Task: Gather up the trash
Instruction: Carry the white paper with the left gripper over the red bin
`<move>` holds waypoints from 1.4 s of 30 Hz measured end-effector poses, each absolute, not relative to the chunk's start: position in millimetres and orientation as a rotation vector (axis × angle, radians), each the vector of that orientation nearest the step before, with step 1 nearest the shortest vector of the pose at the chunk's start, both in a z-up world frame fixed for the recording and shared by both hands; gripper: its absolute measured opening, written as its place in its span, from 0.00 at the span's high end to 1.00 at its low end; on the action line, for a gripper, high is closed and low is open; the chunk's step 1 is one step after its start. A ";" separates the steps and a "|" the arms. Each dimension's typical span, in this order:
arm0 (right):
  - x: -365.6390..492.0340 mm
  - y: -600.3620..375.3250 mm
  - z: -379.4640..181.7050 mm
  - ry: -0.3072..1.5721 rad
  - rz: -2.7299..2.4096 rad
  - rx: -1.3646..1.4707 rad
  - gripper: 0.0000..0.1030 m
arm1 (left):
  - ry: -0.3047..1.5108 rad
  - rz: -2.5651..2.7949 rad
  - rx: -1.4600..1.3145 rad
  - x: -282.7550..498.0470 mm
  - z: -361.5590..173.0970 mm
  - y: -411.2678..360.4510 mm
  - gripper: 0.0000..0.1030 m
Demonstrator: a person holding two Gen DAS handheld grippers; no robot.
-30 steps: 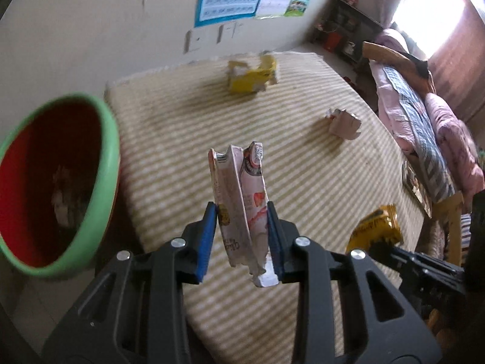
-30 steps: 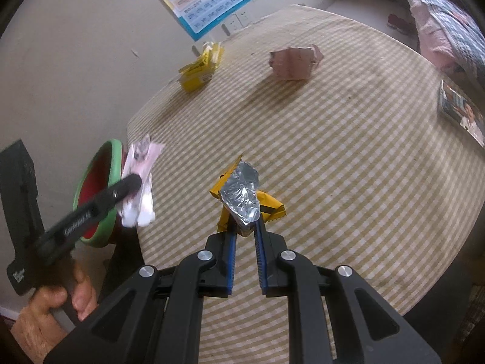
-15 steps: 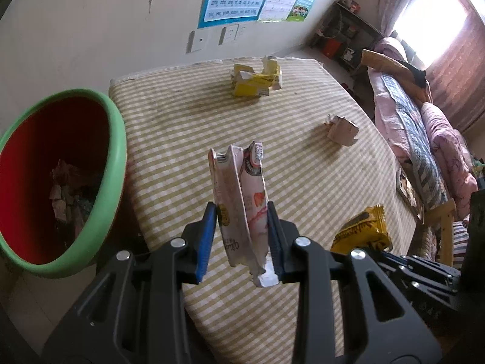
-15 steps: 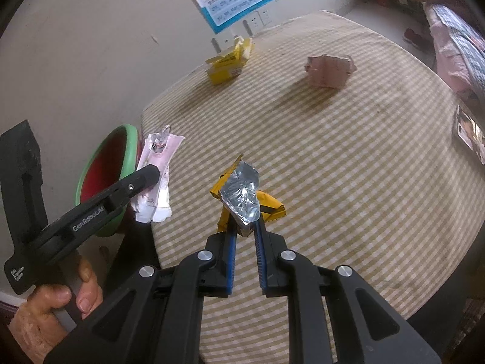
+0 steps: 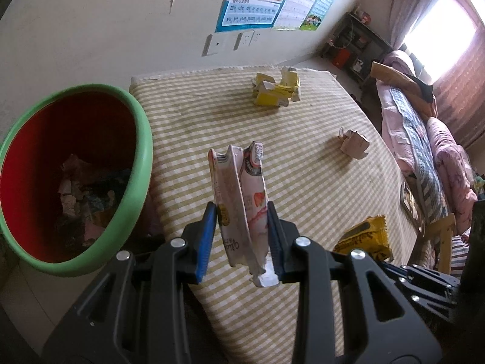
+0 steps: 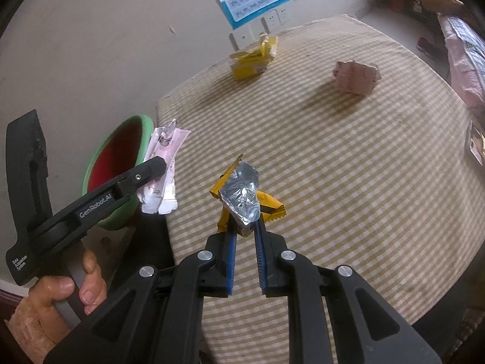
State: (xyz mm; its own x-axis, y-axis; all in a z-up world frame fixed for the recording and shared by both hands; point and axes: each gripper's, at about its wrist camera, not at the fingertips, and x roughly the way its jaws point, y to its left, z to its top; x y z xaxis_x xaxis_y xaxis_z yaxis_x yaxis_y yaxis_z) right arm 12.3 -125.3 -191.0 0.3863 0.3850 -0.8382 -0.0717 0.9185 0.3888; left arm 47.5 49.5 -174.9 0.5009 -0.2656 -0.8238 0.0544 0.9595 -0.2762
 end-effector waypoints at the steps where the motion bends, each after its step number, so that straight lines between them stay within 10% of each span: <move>1: 12.7 -123.2 -190.8 1.142 0.300 0.309 0.87 | 1.028 -0.195 -0.227 47.4 -174.1 50.0 0.69; 42: 49.1 -39.6 -155.9 1.071 0.461 0.160 0.87 | 0.914 -0.022 -0.315 34.7 -149.6 148.4 0.69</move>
